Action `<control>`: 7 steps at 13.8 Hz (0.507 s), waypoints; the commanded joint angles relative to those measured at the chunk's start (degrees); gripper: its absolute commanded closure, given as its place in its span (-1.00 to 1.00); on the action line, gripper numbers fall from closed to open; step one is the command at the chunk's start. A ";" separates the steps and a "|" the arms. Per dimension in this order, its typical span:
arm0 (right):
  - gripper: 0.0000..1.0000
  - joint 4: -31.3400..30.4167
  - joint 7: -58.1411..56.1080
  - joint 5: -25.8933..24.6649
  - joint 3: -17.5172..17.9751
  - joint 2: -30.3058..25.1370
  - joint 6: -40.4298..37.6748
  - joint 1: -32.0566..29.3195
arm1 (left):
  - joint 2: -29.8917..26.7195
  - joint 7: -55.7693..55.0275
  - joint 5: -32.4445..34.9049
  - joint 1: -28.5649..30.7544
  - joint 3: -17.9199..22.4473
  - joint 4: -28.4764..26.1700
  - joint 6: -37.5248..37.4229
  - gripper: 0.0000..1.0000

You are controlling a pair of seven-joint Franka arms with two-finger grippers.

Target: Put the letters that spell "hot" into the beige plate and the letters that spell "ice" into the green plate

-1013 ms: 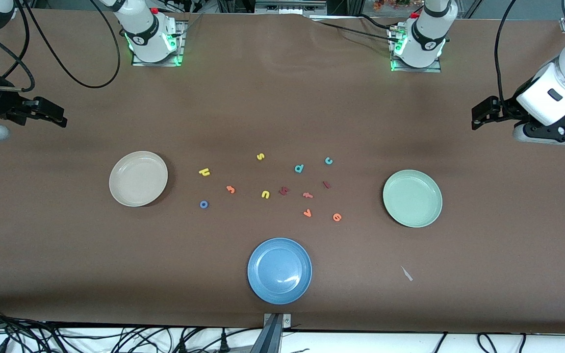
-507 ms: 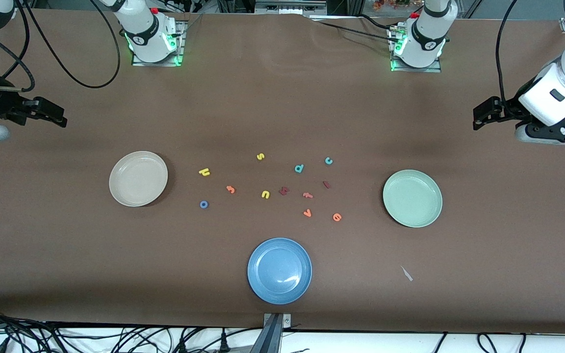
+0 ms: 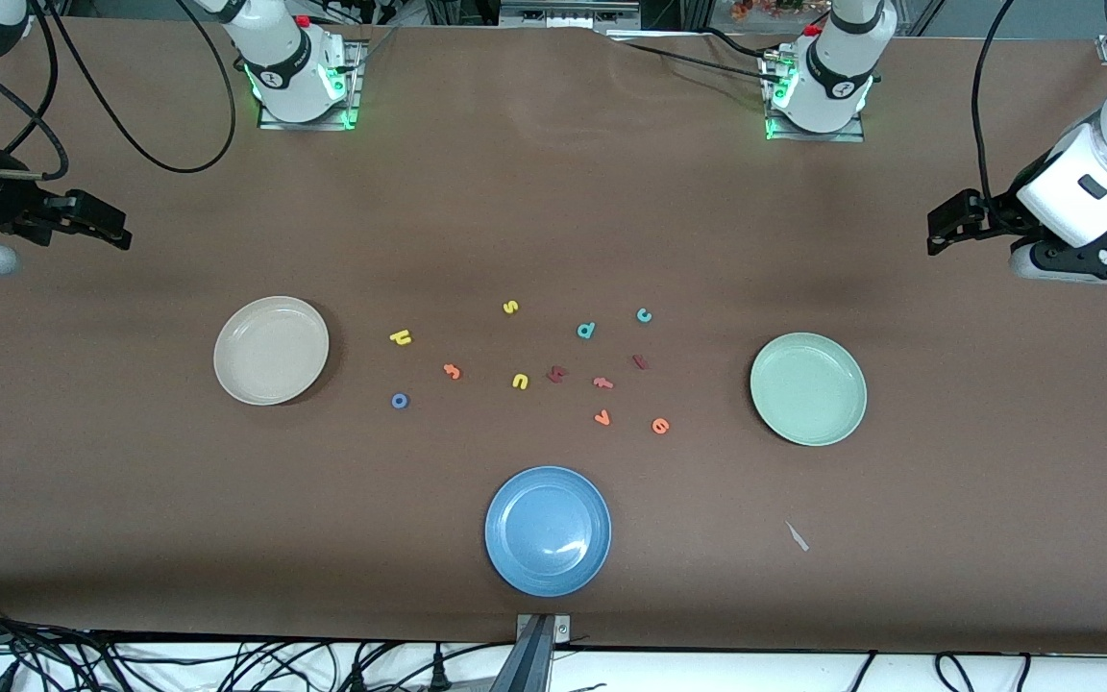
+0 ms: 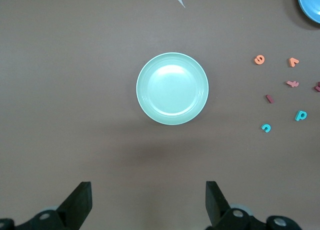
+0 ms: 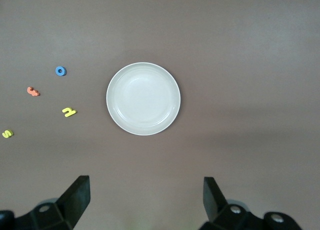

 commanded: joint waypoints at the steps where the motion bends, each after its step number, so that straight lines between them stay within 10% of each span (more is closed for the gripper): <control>1: -1.00 -0.25 -0.75 -0.17 0.59 -0.31 0.20 -0.64 | -0.06 1.20 0.65 -0.05 0.02 0.65 -0.62 -1.00; 7: -1.00 -0.25 -0.75 -0.17 0.50 -0.31 0.20 -0.64 | -0.15 1.20 0.73 -0.14 -0.07 0.65 -0.89 -1.00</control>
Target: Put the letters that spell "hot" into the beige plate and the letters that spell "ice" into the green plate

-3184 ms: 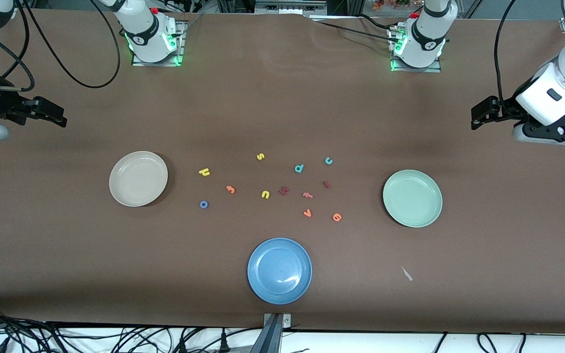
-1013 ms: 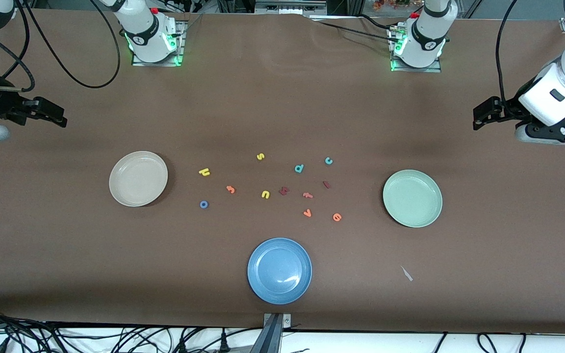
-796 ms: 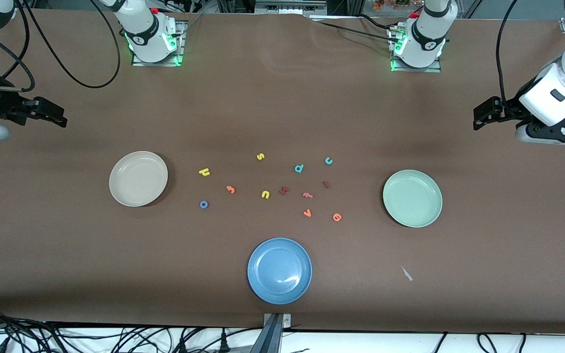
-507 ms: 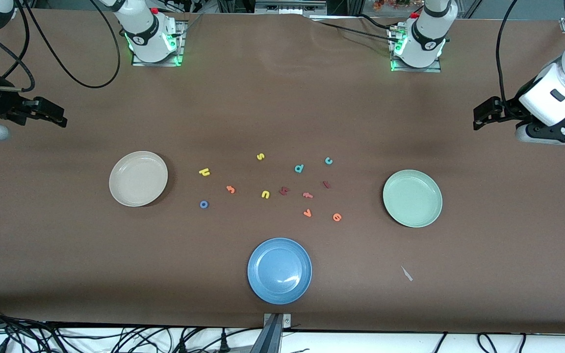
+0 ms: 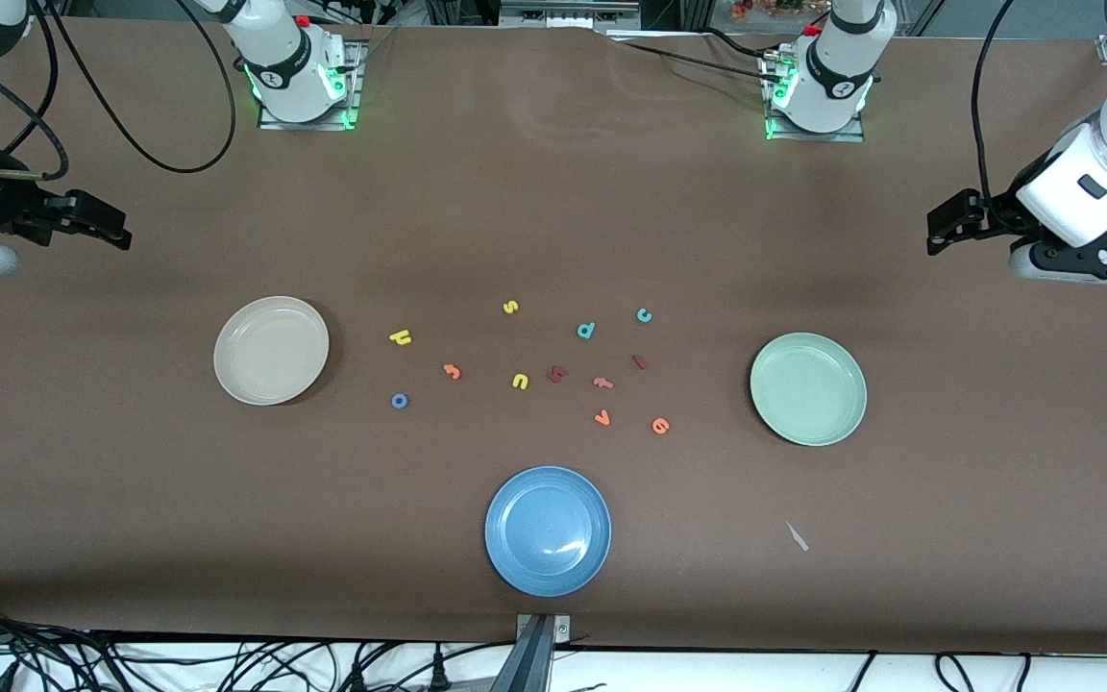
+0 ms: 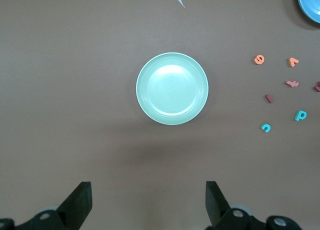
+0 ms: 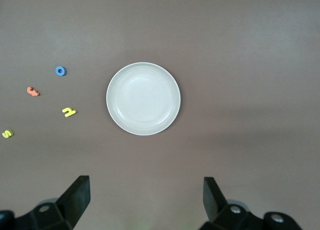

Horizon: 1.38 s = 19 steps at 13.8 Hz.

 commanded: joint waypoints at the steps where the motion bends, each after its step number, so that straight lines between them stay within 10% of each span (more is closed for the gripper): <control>1: -1.00 -0.25 -0.75 -0.17 0.50 -0.32 0.20 -0.64 | -0.15 1.19 0.65 -0.12 -0.02 0.65 -0.88 -1.00; 19: -1.00 -0.25 -0.14 -0.17 0.50 -0.32 0.11 -0.64 | -0.15 1.98 0.56 -0.03 0.07 0.65 -0.80 -1.00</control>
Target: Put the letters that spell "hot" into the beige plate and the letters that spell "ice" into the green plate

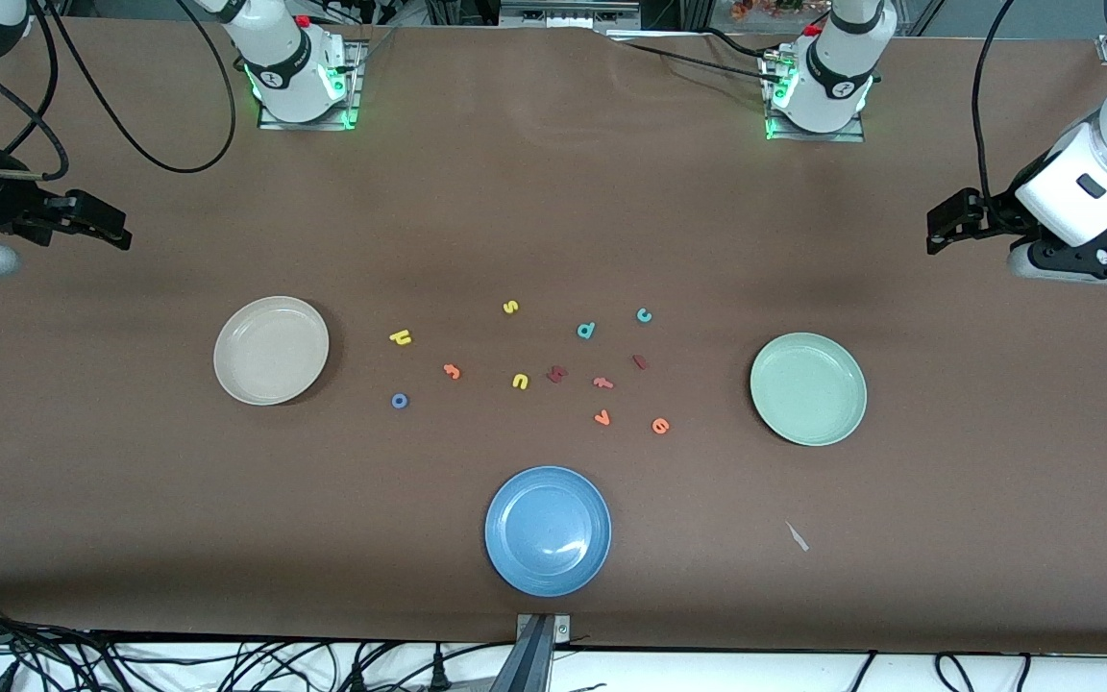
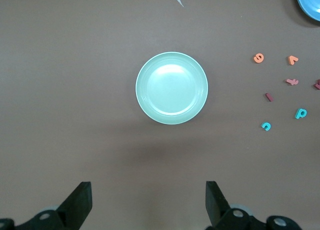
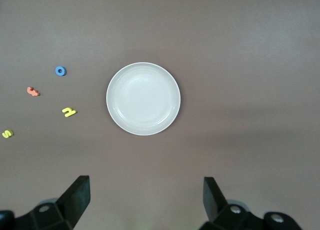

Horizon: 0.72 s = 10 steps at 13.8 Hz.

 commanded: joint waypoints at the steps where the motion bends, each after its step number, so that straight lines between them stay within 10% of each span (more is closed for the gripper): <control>1: -1.00 -0.25 0.04 -0.17 0.50 -0.33 0.02 -0.64 | -0.15 1.35 0.56 0.05 0.07 0.65 -0.80 -1.00; 10: -1.00 -0.25 -0.84 -0.08 0.50 0.11 -0.86 -0.64 | -0.24 1.35 0.56 0.22 0.16 0.56 -1.59 -1.00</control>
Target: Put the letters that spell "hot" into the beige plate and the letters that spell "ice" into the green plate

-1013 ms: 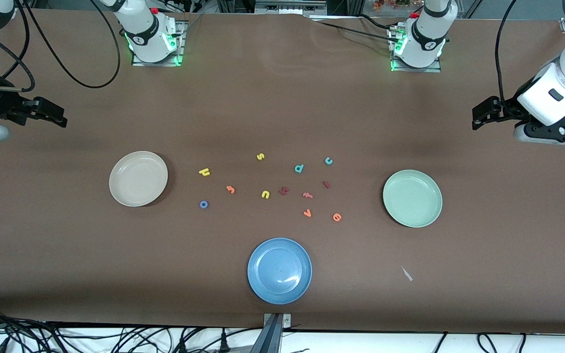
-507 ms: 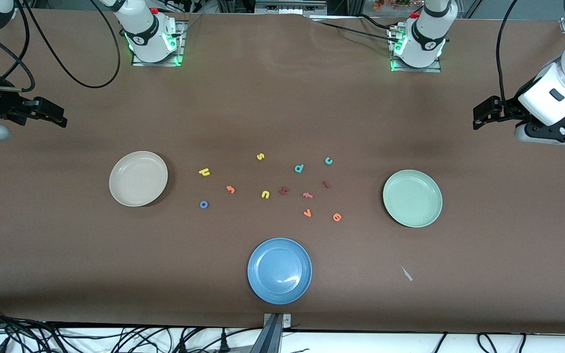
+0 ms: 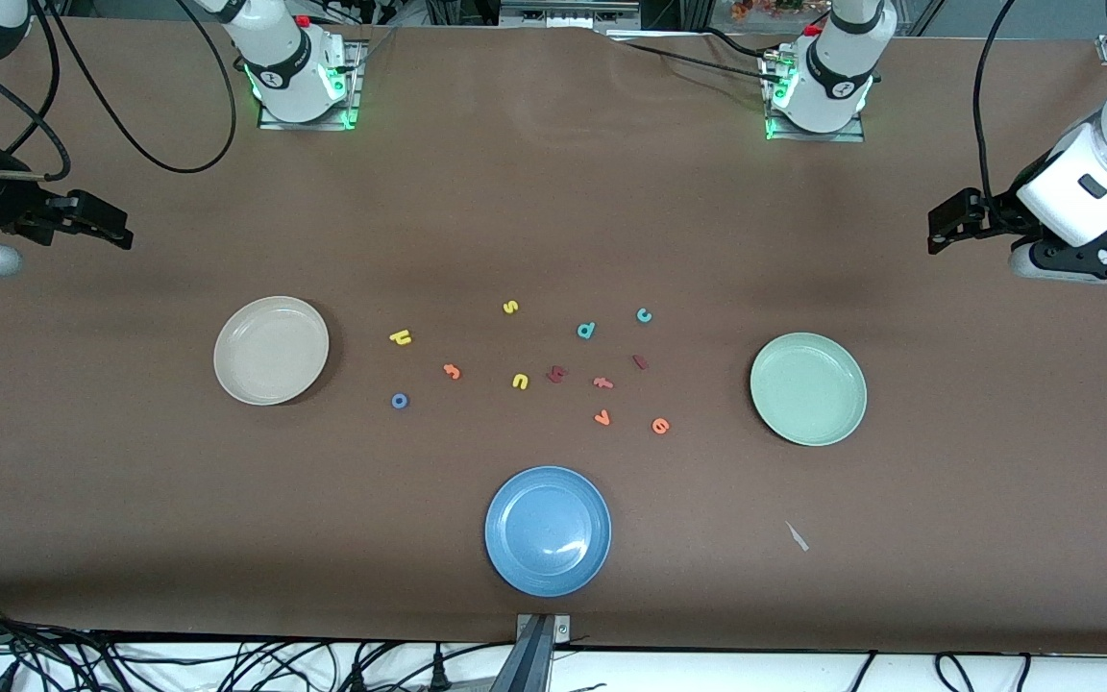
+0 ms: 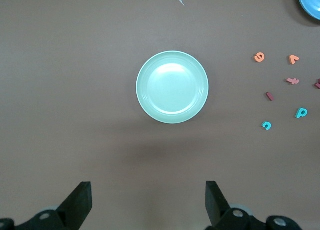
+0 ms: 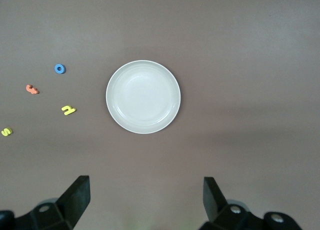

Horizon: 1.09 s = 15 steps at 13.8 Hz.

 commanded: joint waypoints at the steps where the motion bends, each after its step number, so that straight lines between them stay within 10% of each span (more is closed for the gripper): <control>1: -1.00 -0.13 -0.73 -0.08 0.48 0.08 -0.50 -0.73 | -0.24 1.40 0.56 0.14 0.07 0.56 -1.34 -1.00; 10: -1.00 -0.30 1.11 4.83 -0.04 3.60 -1.28 -0.91 | -0.24 1.31 0.56 0.14 0.07 0.65 -1.34 -1.00; 15: -1.00 -0.92 23.48 5.10 0.66 5.96 -0.07 4.18 | -0.24 1.31 0.56 0.14 0.07 0.65 -1.34 -1.00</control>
